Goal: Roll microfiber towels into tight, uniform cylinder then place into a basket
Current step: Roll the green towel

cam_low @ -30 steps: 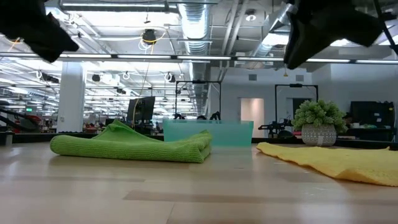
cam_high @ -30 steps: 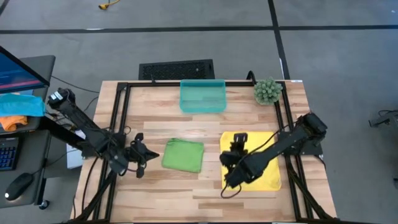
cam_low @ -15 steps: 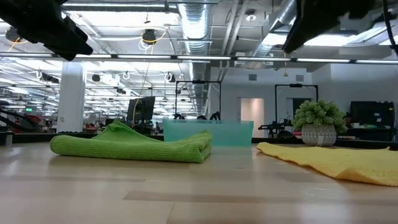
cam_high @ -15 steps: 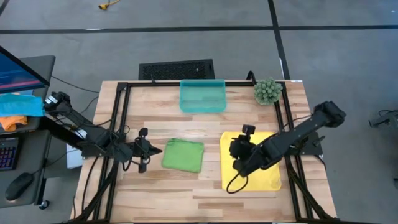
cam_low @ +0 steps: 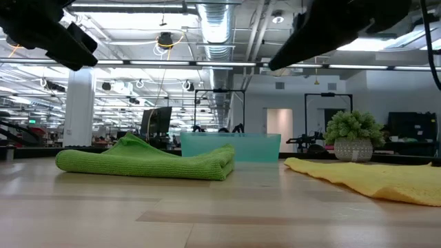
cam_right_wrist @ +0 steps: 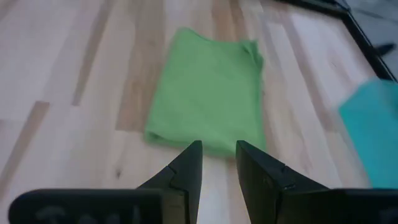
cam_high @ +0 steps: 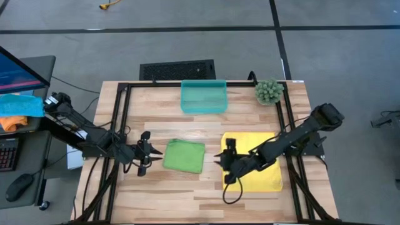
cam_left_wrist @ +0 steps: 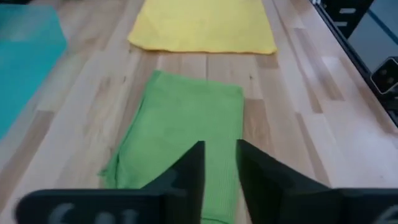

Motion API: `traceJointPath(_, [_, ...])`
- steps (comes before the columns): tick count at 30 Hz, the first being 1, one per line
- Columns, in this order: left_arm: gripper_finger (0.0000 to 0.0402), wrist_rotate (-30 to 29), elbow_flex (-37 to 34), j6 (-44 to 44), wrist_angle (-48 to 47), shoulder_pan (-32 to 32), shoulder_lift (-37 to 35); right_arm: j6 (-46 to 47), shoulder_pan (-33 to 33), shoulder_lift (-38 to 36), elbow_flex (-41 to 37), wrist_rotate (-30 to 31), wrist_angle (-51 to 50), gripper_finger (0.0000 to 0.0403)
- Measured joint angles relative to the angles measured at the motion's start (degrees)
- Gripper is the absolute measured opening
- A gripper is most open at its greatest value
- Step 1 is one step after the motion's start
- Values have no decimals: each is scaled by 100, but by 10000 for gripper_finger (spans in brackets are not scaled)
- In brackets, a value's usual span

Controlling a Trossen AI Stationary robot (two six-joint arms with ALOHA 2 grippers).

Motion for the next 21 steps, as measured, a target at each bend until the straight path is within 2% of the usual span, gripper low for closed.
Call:
traceJointPath(4, [142, 192, 0, -4, 7, 2, 255, -297, -15, 414, -1, -11, 666, 120])
traceJointPath(8, [167, 237, 0, -7, 8, -2, 621, -760, -50, 851, -2, -11, 1280, 120])
traceJointPath(11, [171, 213, 0, -7, 45, -18, 975, -933, -79, 1148, 88, 2, 1573, 120])
traceJointPath(21, [167, 160, 1, 92, 702, -291, 2163, -890, -247, 1832, 654, -105, 1392, 120])
